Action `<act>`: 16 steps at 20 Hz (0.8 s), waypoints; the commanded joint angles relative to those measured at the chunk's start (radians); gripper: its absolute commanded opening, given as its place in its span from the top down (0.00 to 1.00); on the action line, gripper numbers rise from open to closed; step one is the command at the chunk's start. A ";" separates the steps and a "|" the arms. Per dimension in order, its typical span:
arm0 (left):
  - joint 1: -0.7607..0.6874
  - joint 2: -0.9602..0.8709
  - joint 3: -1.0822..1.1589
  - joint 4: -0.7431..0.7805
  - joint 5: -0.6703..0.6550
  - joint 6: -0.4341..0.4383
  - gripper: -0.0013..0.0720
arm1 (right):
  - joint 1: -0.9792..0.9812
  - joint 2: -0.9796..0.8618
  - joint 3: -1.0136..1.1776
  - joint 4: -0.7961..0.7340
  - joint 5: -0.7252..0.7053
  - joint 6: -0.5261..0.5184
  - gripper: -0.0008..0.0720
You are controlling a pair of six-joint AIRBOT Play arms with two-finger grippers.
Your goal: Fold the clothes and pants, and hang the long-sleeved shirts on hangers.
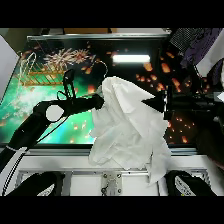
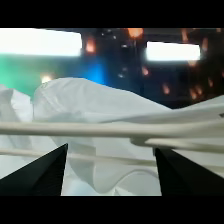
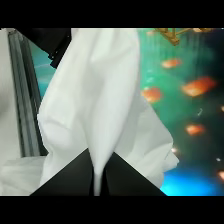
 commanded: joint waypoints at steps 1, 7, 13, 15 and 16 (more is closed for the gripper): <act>-0.013 0.010 0.001 -0.002 -0.028 -0.001 0.20 | 0.001 0.000 0.000 0.000 -0.003 0.000 0.98; -0.016 0.018 0.001 0.001 -0.036 -0.020 0.20 | 0.001 0.003 0.000 0.001 -0.003 -0.001 0.98; 0.048 0.116 0.000 0.008 -0.212 -0.019 0.20 | 0.001 0.003 0.000 0.000 -0.003 -0.001 0.98; 0.046 0.104 0.000 0.006 -0.263 -0.019 0.20 | 0.001 0.003 0.000 0.001 -0.002 0.000 0.98; 0.046 0.087 0.000 0.005 -0.265 -0.020 0.20 | 0.001 0.003 0.000 0.001 -0.003 0.000 0.98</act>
